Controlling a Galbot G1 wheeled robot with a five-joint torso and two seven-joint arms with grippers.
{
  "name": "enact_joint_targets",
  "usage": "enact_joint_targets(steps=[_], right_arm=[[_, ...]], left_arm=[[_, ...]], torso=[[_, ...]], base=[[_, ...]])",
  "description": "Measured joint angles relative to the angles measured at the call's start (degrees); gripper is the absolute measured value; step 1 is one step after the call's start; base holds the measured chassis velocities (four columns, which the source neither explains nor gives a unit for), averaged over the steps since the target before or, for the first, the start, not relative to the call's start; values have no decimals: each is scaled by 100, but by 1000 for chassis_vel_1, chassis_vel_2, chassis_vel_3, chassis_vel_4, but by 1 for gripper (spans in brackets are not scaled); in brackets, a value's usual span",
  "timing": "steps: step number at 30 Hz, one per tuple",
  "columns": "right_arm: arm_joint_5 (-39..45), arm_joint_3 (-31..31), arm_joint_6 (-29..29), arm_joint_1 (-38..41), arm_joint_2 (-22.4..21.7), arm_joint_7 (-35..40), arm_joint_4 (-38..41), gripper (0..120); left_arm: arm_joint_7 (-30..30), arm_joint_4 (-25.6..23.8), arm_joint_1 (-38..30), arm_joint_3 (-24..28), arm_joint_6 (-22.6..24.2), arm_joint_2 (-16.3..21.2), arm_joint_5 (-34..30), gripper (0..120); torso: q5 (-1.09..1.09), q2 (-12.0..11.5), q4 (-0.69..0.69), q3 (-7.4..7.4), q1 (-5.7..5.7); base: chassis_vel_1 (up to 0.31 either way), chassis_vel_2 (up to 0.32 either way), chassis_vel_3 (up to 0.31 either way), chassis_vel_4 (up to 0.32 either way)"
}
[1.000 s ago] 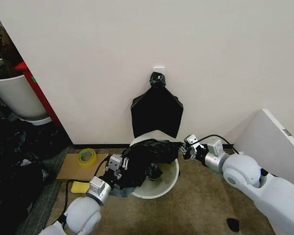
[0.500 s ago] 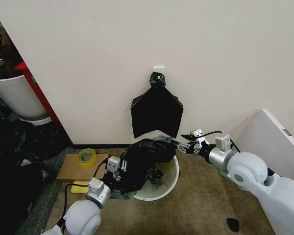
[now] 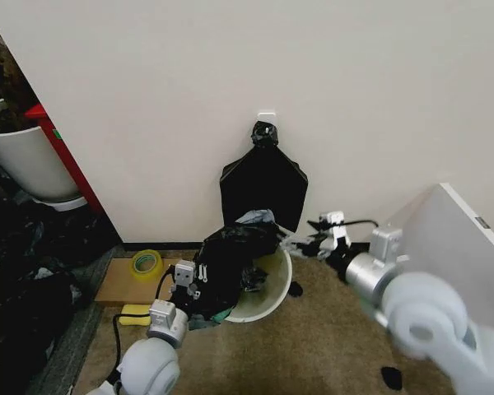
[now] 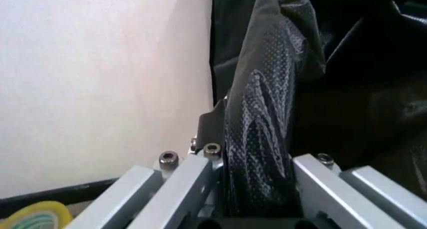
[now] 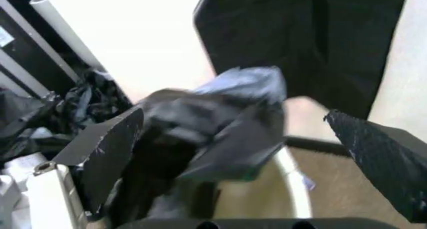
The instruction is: Place the garbage bag over the trash bin.
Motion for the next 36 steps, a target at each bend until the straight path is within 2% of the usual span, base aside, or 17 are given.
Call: enact_joint_targets(steps=[4, 9, 15, 19, 21, 25, 26, 29, 30, 34, 36], right_arm=[[-120, -165, -130, -330, 307, 41, 103, 100], [-223, -409, -273, -408, 711, 108, -222, 100], [-354, -619, -313, -335, 913, 172, -495, 95], [-416, -771, -333, -239, 1058, 190, -694, 74], [-420, -782, -334, -234, 1073, 197, -720, 71], [-450, -784, -326, -235, 1131, 232, -804, 53], [-450, -784, -326, -235, 1131, 232, -804, 53], [-512, -754, -313, -253, 1141, 279, -844, 41], [-512, -754, -313, -253, 1141, 279, -844, 41], [-789, -723, -277, -324, 1119, 247, -911, 19], [-839, -718, -272, -338, 1110, 222, -919, 16]], left_arm=[[-12, 5, -41, 100, 11, -43, 6, 1], [-6, 1, -76, 143, 35, -44, 24, 1], [16, -5, -60, 141, 38, -32, 104, 1], [36, -23, -43, 135, 43, -37, 143, 1], [37, -23, -44, 132, 44, -36, 143, 1], [46, -30, -47, 123, 46, -32, 141, 1], [46, -30, -47, 123, 46, -32, 141, 1], [49, -30, -48, 114, 46, -39, 135, 1], [49, -30, -48, 114, 46, -39, 135, 1], [50, -31, -43, 100, 48, -32, 87, 1], [50, -31, -43, 94, 50, -37, 62, 1]], torso=[[-1, 0, -1, 0, 0], [-1, 0, 0, 0, 0], [0, 0, 0, 0, 0], [-1, 0, 0, 0, 0], [-1, 0, 0, 1, 0], [-1, 0, 0, 0, 0], [-1, 0, 0, 0, 0], [-1, 0, 0, 1, 0], [-1, 0, 0, 1, 0], [0, -1, 0, 1, 0], [0, -1, 0, 1, 0]], base=[[0, 0, 0, 0], [0, 0, 0, 0], [0, 0, 0, 0], [0, 0, 0, 0], [0, 0, 0, 0], [0, 0, 0, 0], [0, 0, 0, 0], [0, 0, 0, 0], [0, 0, 0, 0], [0, 0, 0, 0], [0, 0, 0, 0]])
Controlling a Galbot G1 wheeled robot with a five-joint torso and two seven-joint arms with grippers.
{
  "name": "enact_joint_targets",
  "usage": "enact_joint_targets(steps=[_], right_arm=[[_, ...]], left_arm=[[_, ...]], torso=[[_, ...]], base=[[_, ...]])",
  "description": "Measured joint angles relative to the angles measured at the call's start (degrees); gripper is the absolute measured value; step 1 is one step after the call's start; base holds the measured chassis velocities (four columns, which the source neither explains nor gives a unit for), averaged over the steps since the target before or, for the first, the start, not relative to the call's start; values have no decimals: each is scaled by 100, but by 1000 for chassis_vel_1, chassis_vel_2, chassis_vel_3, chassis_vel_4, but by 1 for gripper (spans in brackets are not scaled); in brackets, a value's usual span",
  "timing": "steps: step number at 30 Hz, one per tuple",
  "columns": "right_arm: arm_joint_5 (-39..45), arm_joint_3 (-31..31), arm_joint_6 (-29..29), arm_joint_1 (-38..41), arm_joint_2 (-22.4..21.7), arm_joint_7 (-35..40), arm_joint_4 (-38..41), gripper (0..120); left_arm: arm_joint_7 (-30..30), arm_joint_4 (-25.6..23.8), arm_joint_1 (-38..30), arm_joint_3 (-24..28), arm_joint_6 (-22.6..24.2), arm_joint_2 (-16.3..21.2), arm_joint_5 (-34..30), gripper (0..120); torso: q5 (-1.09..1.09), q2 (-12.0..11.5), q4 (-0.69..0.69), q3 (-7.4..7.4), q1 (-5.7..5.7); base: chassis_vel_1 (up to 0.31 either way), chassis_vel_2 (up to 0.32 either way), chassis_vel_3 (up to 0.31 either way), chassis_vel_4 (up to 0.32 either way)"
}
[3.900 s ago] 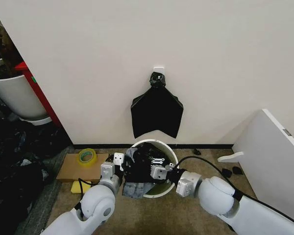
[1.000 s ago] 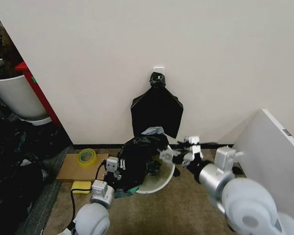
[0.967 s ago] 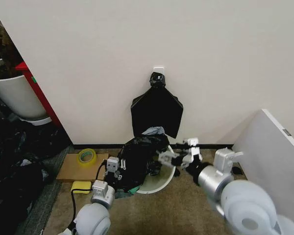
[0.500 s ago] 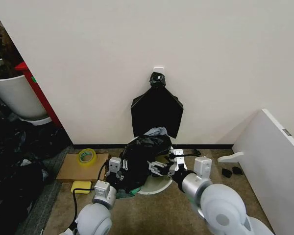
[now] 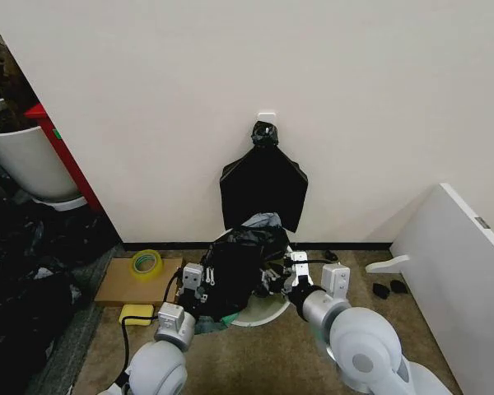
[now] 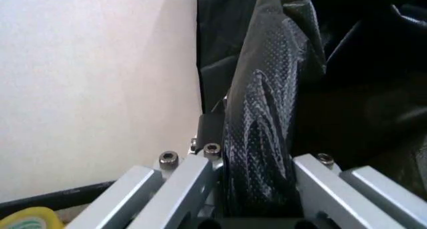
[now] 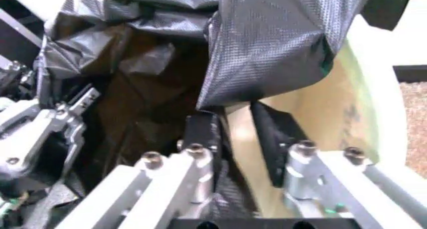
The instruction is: Place the garbage bag over the trash bin.
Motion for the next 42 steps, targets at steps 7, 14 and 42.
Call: enact_joint_targets(steps=[7, 14, 42], right_arm=[[-108, 163, 39, -167, -71, -71, 142, 0], [-189, 634, 183, -641, -418, -176, 409, 0], [-68, 1705, 117, -1342, -898, -892, 107, 0]], left_arm=[[-4, 0, 28, -66, -1, -21, -90, 1], [-28, -88, 44, -219, -52, 87, -758, 1], [339, -460, 133, -384, -54, 389, -2600, 1]], torso=[[0, 0, 1, 0, 0], [0, 0, 0, 0, 0], [-1, 0, 0, 0, 0]], base=[[0, 0, 0, 0], [0, 0, 0, 0], [0, 0, 0, 0]])
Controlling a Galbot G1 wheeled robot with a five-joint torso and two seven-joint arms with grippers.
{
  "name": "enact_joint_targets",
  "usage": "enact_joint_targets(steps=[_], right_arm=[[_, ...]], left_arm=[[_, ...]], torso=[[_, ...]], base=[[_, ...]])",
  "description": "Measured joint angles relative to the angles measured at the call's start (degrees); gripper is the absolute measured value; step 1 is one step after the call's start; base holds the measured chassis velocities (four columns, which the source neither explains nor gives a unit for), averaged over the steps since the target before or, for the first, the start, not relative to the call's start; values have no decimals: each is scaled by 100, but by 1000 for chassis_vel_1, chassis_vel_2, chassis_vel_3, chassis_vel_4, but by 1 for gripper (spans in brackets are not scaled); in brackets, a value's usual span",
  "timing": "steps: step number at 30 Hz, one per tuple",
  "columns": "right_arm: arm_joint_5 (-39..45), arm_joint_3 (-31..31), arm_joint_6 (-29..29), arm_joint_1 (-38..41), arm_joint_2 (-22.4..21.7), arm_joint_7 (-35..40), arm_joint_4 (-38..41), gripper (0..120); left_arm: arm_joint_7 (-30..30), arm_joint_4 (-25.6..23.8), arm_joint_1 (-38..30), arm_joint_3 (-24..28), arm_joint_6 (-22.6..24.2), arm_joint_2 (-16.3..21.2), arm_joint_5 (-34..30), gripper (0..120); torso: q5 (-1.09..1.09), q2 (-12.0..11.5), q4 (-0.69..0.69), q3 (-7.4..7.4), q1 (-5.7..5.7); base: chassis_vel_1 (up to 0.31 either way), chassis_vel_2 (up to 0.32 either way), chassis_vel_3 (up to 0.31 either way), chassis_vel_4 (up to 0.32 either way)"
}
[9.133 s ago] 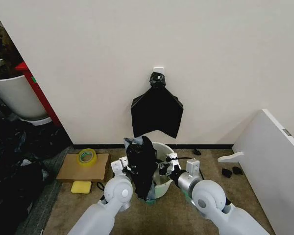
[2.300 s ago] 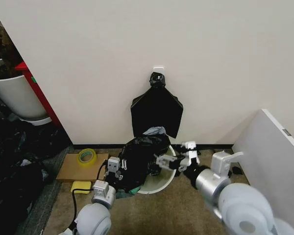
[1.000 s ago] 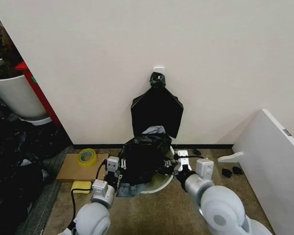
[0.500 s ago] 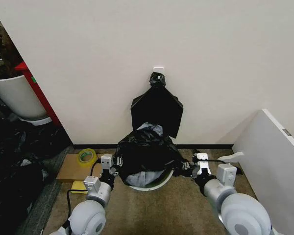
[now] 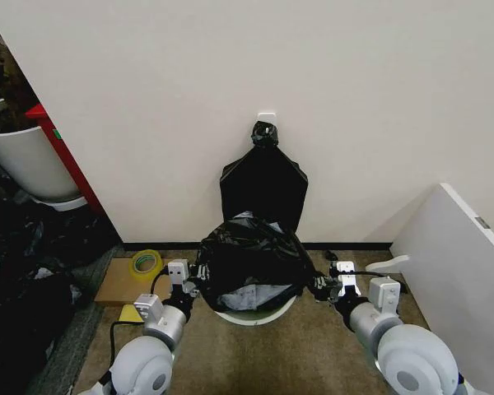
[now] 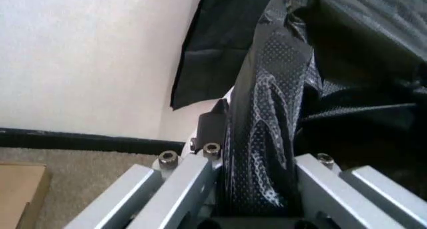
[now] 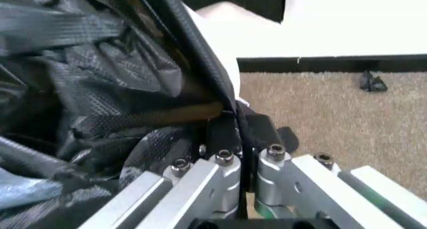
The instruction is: Place the garbage bag over the trash bin.
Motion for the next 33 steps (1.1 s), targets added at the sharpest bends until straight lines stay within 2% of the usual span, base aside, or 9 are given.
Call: enact_joint_targets(steps=[8, 15, 19, 24, 27, 28, 29, 32, 33], right_arm=[[128, 488, -14, -273, -133, -858, -334, 0], [119, 570, 168, -470, -72, -1109, -221, 4], [198, 714, 318, -660, 82, -1081, -123, 23], [342, 1033, 401, -924, 216, -1032, -8, 40], [355, 1156, 414, -1025, 251, -1021, 63, 45], [348, 1397, 455, -1249, 288, -1026, 248, 55], [348, 1397, 455, -1249, 288, -1026, 248, 55], [-59, 1576, 619, -1636, 246, -1266, 628, 70], [-59, 1576, 619, -1636, 246, -1266, 628, 70]], left_arm=[[-61, -30, -30, 11, 96, -10, -245, 1], [-233, 57, -83, 20, 186, -49, -263, 1], [-421, 115, -152, 27, 294, -100, -284, 1], [-544, 138, -181, 23, 387, -105, -295, 1], [-588, 150, -192, 20, 416, -107, -295, 1], [-656, 171, -213, 17, 458, -108, -291, 1], [-656, 171, -213, 17, 458, -108, -291, 1], [-631, 181, -241, 53, 475, -100, -246, 1], [-631, 181, -241, 53, 475, -100, -246, 1]], torso=[[1, 0, 0, 0, 0], [0, 0, 0, 0, 0], [0, 0, 0, 0, 0], [0, 0, 0, 0, 0], [1, 0, 0, 0, 0], [0, 0, 0, 0, 0], [0, 0, 0, 0, 0], [0, 0, -1, 0, 0], [0, 0, -1, 0, 0]], base=[[0, 0, 0, 0], [0, 0, 0, 0], [0, 0, 0, 0], [0, 0, 0, 0], [0, 0, 0, 0], [0, 0, 0, 0], [0, 0, 0, 0], [0, 0, 0, 0], [0, 0, 0, 0]])
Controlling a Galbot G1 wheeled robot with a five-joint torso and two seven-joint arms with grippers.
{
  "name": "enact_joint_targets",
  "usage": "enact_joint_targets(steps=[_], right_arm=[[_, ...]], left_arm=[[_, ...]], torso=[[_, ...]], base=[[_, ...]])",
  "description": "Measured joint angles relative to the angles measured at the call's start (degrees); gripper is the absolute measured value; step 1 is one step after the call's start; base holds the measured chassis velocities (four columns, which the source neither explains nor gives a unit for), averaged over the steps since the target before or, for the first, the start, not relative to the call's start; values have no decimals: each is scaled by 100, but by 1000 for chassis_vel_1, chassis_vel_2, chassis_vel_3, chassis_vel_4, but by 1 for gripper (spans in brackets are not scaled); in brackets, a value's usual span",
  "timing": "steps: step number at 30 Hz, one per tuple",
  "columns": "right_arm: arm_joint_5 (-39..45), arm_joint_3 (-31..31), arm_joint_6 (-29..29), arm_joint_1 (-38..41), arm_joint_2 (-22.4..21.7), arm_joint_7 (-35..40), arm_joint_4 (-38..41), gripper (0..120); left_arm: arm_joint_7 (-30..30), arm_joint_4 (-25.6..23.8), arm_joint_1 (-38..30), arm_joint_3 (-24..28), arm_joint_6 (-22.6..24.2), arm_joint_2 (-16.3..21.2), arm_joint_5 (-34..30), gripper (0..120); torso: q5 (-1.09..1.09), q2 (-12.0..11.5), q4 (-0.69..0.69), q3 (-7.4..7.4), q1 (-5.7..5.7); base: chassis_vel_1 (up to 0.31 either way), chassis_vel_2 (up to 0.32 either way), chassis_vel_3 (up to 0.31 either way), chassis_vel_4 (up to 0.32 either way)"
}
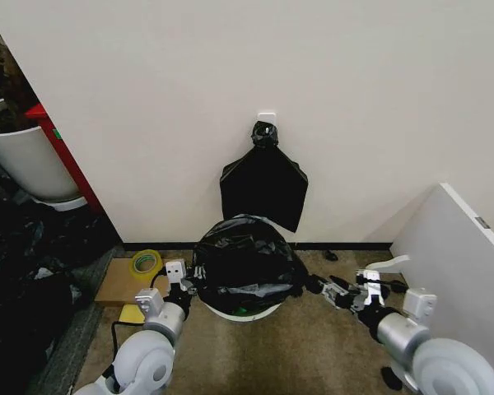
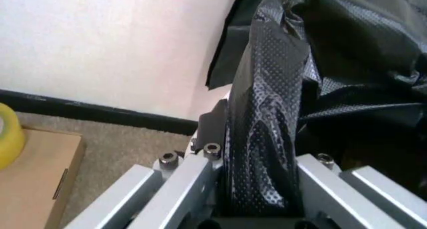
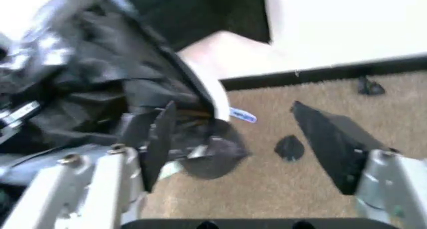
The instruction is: Place the garbage bag over the trash bin.
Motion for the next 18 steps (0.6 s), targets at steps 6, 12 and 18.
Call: enact_joint_targets(steps=[6, 12, 18], right_arm=[[-1222, -626, 68, -177, -193, -701, 425, 92], [-2543, -1517, 114, 364, -584, -1585, 439, 100], [-3274, -2102, 250, 911, -749, -2043, 248, 100]], left_arm=[[40, -3, -49, 158, 64, -29, 111, 1], [39, -34, -93, 262, 179, -19, 165, 1], [40, -49, -86, 290, 230, 39, 233, 1]], torso=[[0, 0, 1, 0, 0], [0, 0, 1, 0, 0], [1, 0, 2, 0, 0]], base=[[0, 0, 0, 0], [0, 0, 0, 0], [0, 0, 0, 0]])
